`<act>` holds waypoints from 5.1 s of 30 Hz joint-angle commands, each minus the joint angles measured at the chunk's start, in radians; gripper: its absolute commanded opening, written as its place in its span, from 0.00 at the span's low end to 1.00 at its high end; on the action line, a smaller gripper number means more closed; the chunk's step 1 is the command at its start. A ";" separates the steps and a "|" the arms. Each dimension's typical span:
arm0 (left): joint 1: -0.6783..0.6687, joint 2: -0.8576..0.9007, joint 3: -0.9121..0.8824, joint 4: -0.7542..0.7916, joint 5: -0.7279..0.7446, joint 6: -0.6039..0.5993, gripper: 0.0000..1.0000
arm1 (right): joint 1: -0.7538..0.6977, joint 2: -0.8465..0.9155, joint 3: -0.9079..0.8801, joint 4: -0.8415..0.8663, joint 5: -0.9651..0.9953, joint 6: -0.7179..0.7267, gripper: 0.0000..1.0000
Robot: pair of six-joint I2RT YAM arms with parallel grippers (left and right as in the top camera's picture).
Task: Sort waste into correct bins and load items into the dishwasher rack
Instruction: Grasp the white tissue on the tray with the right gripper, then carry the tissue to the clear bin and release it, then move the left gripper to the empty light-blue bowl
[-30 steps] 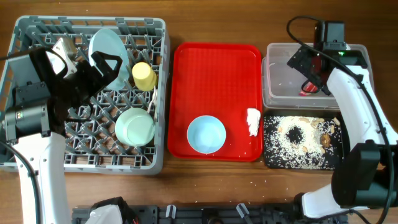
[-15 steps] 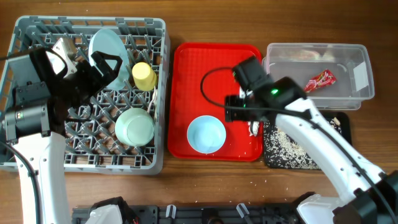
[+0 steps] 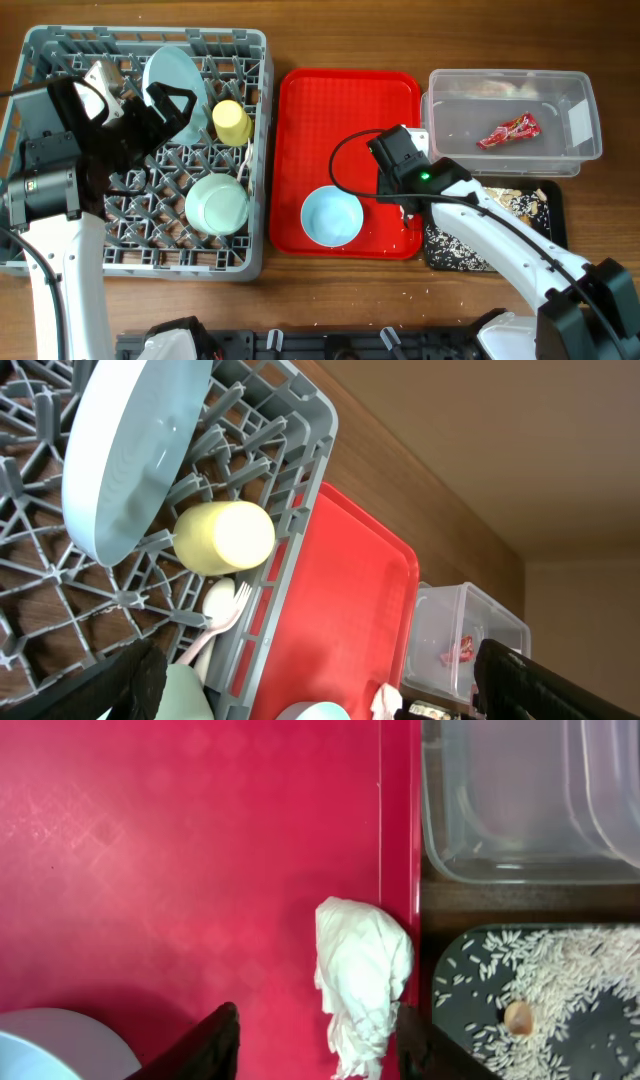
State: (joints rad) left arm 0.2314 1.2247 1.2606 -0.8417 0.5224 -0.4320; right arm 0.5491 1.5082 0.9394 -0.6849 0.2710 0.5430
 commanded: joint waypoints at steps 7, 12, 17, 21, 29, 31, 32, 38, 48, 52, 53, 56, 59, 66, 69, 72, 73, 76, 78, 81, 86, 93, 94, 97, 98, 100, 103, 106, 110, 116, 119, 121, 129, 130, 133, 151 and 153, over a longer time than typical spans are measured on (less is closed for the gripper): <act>0.005 -0.002 0.004 0.002 0.011 -0.006 1.00 | 0.000 0.130 -0.001 0.087 0.114 -0.232 0.56; 0.005 -0.002 0.004 0.002 0.011 -0.006 1.00 | 0.000 0.140 -0.005 0.094 0.114 -0.228 0.57; 0.005 -0.002 0.004 0.002 0.011 -0.006 1.00 | -0.015 0.175 -0.042 0.141 0.114 -0.229 0.60; 0.005 -0.002 0.004 0.002 0.011 -0.006 1.00 | -0.015 0.207 -0.056 0.174 0.113 -0.252 0.64; 0.005 -0.002 0.004 0.002 0.011 -0.006 1.00 | -0.014 0.207 -0.055 0.211 -0.146 -0.252 0.55; 0.005 -0.002 0.004 0.002 0.011 -0.006 1.00 | -0.014 0.207 -0.055 0.211 -0.145 -0.255 0.49; 0.005 -0.002 0.004 0.002 0.011 -0.006 1.00 | -0.014 0.207 -0.054 0.213 -0.145 -0.254 0.47; 0.005 -0.002 0.004 0.002 0.011 -0.006 1.00 | -0.014 0.164 0.045 0.149 -0.083 -0.351 0.59; 0.005 -0.002 0.004 0.002 0.011 -0.006 1.00 | -0.014 0.020 0.096 -0.224 -0.107 -0.367 0.94; 0.005 -0.002 0.004 0.002 0.011 -0.006 1.00 | -0.014 0.042 -0.011 -0.106 -0.293 -0.499 0.93; 0.005 -0.002 0.004 0.002 0.011 -0.006 1.00 | -0.014 0.042 -0.023 -0.097 -0.293 -0.499 0.91; 0.005 -0.002 0.004 0.002 0.011 -0.006 1.00 | -0.014 0.042 -0.043 -0.058 -0.266 -0.498 0.82; 0.005 -0.002 0.004 0.002 0.011 -0.006 1.00 | -0.014 0.044 -0.072 -0.023 -0.196 -0.488 0.77; 0.005 -0.002 0.004 0.002 0.011 -0.006 1.00 | -0.014 0.046 -0.192 0.150 -0.195 -0.491 0.68; 0.005 -0.002 0.004 0.002 0.011 -0.006 1.00 | -0.014 0.046 -0.230 0.176 -0.154 -0.491 0.67; 0.005 -0.002 0.004 0.002 0.011 -0.006 1.00 | -0.014 0.046 -0.230 0.180 -0.154 -0.490 0.57; 0.005 -0.002 0.004 0.002 0.011 -0.006 1.00 | -0.014 0.046 -0.230 0.180 -0.155 -0.490 0.53; 0.005 -0.002 0.004 0.002 0.011 -0.006 1.00 | -0.014 0.046 -0.230 0.180 -0.155 -0.490 0.47; 0.005 -0.002 0.004 0.002 0.011 -0.006 1.00 | -0.014 0.046 -0.230 0.180 -0.155 -0.490 0.43; 0.005 -0.002 0.004 0.002 0.011 -0.006 1.00 | -0.014 0.046 -0.230 0.180 -0.154 -0.490 0.35; 0.005 -0.002 0.004 0.002 0.011 -0.006 1.00 | -0.016 -0.002 -0.069 0.099 -0.154 -0.465 0.04; 0.005 -0.002 0.004 0.002 0.011 -0.006 1.00 | -0.214 -0.072 0.136 0.169 0.079 -0.465 0.04; 0.005 -0.002 0.004 0.002 0.011 -0.006 1.00 | -0.264 -0.060 0.134 0.188 0.037 -0.465 0.04; 0.005 -0.002 0.004 0.002 0.011 -0.006 1.00 | -0.399 0.014 0.134 0.246 -0.130 -0.462 0.04; 0.005 -0.002 0.004 0.002 0.011 -0.006 1.00 | -0.419 0.043 0.134 0.261 -0.152 -0.461 0.04; 0.005 -0.002 0.004 0.002 0.011 -0.006 1.00 | -0.446 0.093 0.134 0.275 -0.165 -0.449 0.04; 0.005 -0.002 0.004 0.002 0.011 -0.006 1.00 | -0.453 0.130 0.134 0.273 -0.165 -0.435 0.19; 0.005 -0.002 0.004 0.002 0.011 -0.006 1.00 | -0.453 0.128 0.134 0.280 -0.164 -0.436 0.80; 0.005 -0.002 0.004 0.002 0.011 -0.006 1.00 | -0.453 0.040 0.146 0.274 -0.165 -0.439 0.95; 0.005 -0.002 0.004 0.002 0.011 -0.006 1.00 | -0.453 -0.273 0.146 0.195 -0.274 -0.438 1.00; 0.005 -0.002 0.004 0.002 0.011 -0.006 1.00 | -0.453 -0.330 0.146 0.085 -0.581 -0.438 0.95; 0.005 -0.002 0.004 0.002 0.011 -0.006 1.00 | -0.451 -0.312 0.145 0.019 -0.773 -0.433 0.89; 0.005 -0.002 0.004 0.002 0.011 -0.006 1.00 | -0.451 -0.183 0.145 -0.005 -0.788 -0.217 1.00; 0.005 -0.002 0.004 0.002 0.011 -0.006 1.00 | -0.451 -0.172 0.145 -0.005 -0.788 -0.217 1.00; 0.005 -0.002 0.004 0.002 0.011 -0.006 1.00 | -0.451 -0.141 0.145 -0.005 -0.788 -0.217 1.00; 0.005 -0.002 0.004 0.004 0.008 -0.008 1.00 | -0.451 -0.139 0.145 -0.005 -0.788 -0.218 1.00; 0.005 -0.002 0.004 0.015 0.009 -0.029 1.00 | -0.451 -0.139 0.145 -0.005 -0.788 -0.217 1.00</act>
State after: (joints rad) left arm 0.2314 1.2247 1.2606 -0.8379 0.5224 -0.4343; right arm 0.0963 1.3643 1.0744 -0.6899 -0.4976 0.3176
